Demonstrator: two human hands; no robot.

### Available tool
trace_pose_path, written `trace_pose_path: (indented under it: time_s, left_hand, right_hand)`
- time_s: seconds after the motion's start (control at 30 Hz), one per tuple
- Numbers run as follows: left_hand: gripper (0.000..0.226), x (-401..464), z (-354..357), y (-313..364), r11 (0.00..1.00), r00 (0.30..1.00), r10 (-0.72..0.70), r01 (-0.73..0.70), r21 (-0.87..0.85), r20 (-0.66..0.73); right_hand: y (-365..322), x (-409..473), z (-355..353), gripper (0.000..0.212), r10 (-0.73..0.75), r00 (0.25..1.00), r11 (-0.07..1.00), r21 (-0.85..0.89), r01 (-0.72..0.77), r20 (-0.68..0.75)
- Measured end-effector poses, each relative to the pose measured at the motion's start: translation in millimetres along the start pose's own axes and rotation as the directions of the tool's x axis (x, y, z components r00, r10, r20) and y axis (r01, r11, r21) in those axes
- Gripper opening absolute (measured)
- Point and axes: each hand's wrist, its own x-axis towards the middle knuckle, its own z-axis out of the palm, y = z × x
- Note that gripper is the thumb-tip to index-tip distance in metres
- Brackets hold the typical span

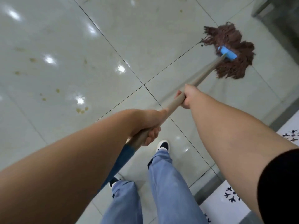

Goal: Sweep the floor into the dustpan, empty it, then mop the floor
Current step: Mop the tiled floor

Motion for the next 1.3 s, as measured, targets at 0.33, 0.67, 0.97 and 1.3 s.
trace_pose_path:
  time_s: [0.33,0.67,0.97,1.3]
  left_hand:
    - [0.062,-101,-67,-215,0.983,0.980,-0.181,0.184,0.024,-0.077]
    - [0.064,-103,-33,-254,0.973,0.967,-0.228,0.230,0.008,-0.117]
    - [0.065,-57,-2,-78,0.971,0.965,-0.221,0.232,0.064,-0.144]
    - [0.062,17,88,243,0.994,0.994,-0.004,0.017,0.113,-0.112]
  right_hand:
    - [220,-133,69,0.023,0.050,0.995,0.997,0.059,-0.055,0.091]
    - [261,-145,48,0.037,0.063,0.989,0.969,0.227,-0.092,0.133]
    - [100,-67,6,0.032,0.025,0.997,0.961,0.273,-0.043,0.068]
    - [-201,34,-99,0.047,-0.067,0.995,0.987,0.141,0.078,-0.078]
